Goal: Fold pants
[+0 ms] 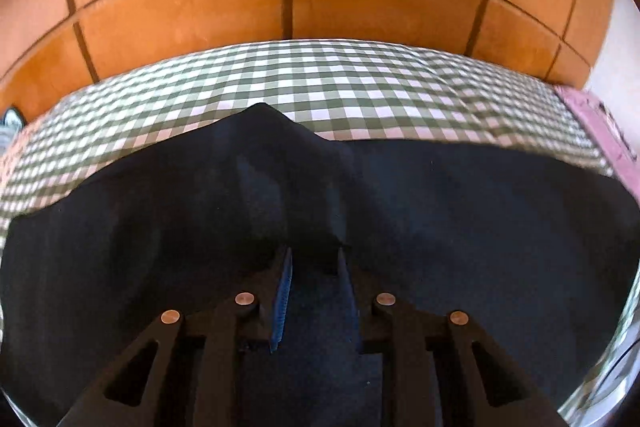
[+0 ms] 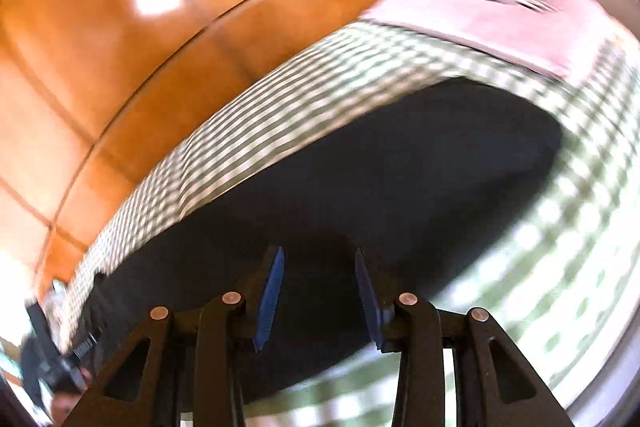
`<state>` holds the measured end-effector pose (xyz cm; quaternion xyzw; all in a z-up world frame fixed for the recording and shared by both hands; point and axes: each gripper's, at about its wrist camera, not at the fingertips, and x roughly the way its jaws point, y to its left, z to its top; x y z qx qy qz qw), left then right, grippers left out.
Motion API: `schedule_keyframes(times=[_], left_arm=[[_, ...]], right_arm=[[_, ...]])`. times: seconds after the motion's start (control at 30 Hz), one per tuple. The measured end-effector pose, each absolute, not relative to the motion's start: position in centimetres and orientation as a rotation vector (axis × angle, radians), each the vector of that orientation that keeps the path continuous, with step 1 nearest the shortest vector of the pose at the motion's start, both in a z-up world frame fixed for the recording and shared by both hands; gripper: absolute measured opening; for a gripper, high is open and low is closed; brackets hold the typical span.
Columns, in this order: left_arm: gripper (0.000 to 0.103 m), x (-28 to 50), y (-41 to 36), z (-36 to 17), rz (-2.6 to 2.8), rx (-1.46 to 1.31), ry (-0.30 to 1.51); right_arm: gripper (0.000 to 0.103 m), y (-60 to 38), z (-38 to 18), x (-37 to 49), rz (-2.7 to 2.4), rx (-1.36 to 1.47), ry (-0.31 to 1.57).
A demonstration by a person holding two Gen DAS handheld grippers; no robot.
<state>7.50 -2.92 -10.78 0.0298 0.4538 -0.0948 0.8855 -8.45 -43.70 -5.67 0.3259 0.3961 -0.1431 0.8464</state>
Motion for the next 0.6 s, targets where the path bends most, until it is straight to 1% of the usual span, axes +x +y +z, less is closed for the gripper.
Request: schedule_keyframes(times=[0.13, 0.27, 0.33, 0.43, 0.5, 0.57, 0.6], left_arm=[[0.024, 7.6, -3.0, -10.9, -0.196, 0.067, 0.936], [0.024, 7.4, -2.9, -11.0, -0.196, 0.059, 0.919], [0.024, 7.3, -2.8, -10.9, -0.191, 0.052, 0.912], [0.024, 7.2, -2.8, -11.0, -0.186, 0.046, 0.908], [0.024, 7.2, -2.8, -10.9, -0.186, 0.045, 0.906], [0.024, 7.2, -2.7, -10.9, -0.186, 0.042, 0.906], [0.024, 7.1, -2.7, -10.9, -0.186, 0.041, 0.906]], right_arm=[[0.038, -48.2, -4.3, -10.3, -0.427, 0.664, 0.799], [0.038, -52.1, -1.9, -8.3, -0.453, 0.586, 0.778], [0.039, -53.7, -1.8, -6.2, -0.418, 0.571, 0.817], [0.039, -56.2, -3.1, -3.3, -0.427, 0.581, 0.901], [0.039, -57.7, -5.2, -1.4, -0.367, 0.669, 0.973], [0.039, -58.2, -6.7, -0.8, -0.377, 0.698, 1.048], [0.027, -58.4, -7.4, -0.6, -0.378, 0.707, 1.07]])
